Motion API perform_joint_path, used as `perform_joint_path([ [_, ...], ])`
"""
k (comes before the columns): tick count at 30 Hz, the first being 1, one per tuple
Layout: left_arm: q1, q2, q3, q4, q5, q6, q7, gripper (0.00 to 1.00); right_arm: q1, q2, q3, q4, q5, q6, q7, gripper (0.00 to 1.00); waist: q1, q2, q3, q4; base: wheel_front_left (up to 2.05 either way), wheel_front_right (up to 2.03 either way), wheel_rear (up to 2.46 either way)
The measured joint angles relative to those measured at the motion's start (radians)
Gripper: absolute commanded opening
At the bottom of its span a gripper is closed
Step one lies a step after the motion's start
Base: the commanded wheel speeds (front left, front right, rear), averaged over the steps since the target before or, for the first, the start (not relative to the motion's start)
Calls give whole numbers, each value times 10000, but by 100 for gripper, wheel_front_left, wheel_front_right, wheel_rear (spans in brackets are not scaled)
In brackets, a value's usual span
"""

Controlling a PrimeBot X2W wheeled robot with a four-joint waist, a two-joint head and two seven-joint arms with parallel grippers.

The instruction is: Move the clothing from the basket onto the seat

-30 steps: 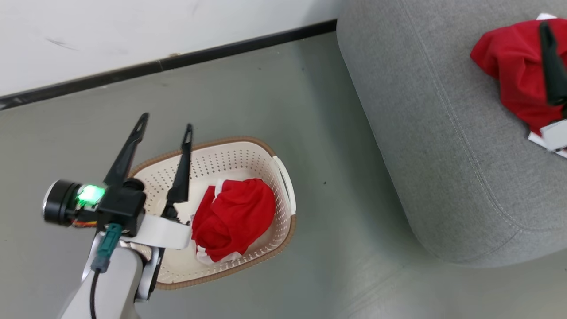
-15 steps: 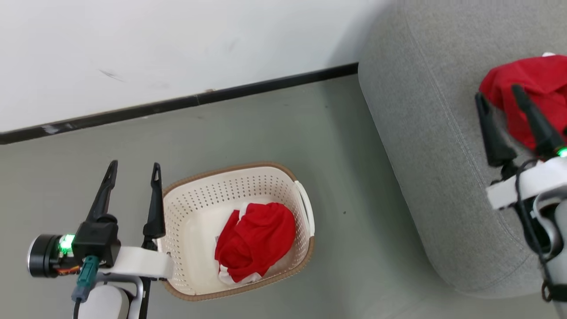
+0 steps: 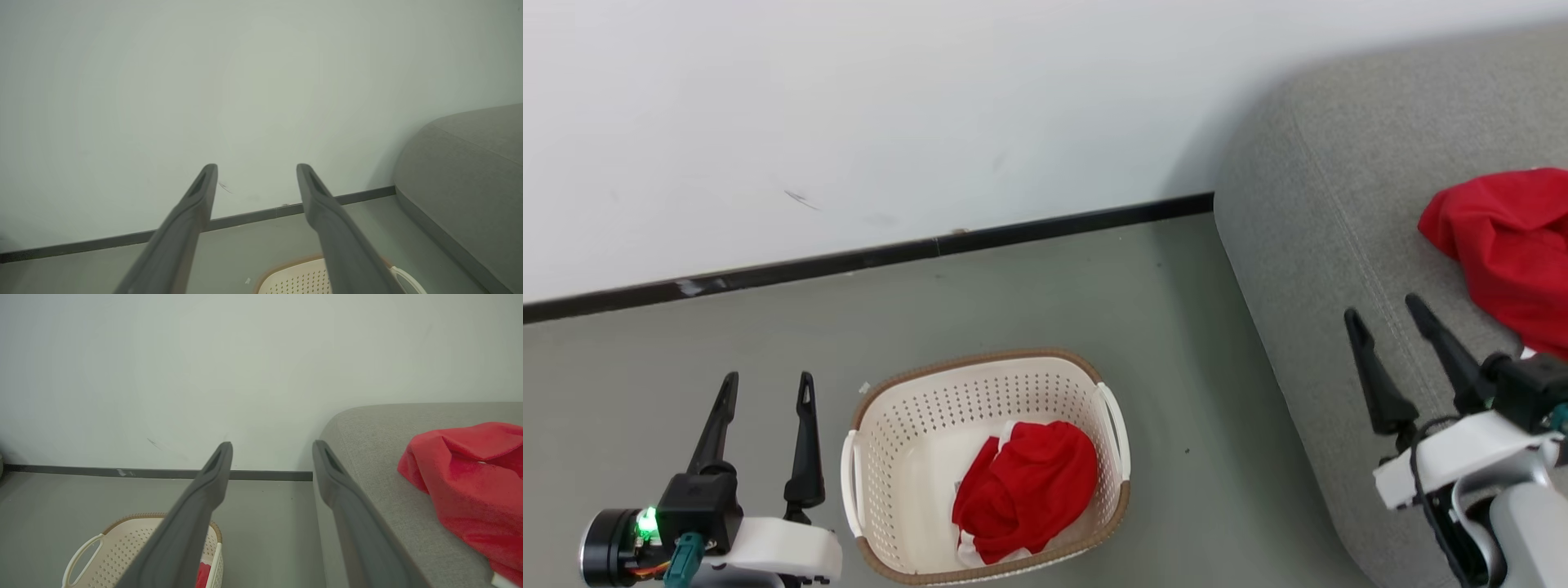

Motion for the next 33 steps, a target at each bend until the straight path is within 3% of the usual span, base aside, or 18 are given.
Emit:
perform_joint_path([
  [20,1029,-19,19,541,2,-525,0,100,2144,1390,-456,-255,-1106,-2,0,100,0,0,-1378,370,0,0,0],
  [33,1142,-153,44,681,13,-698,0,100,2604,1507,-437,-546,-1406,0,0,100,1,0,-1730,462,0,0,0],
])
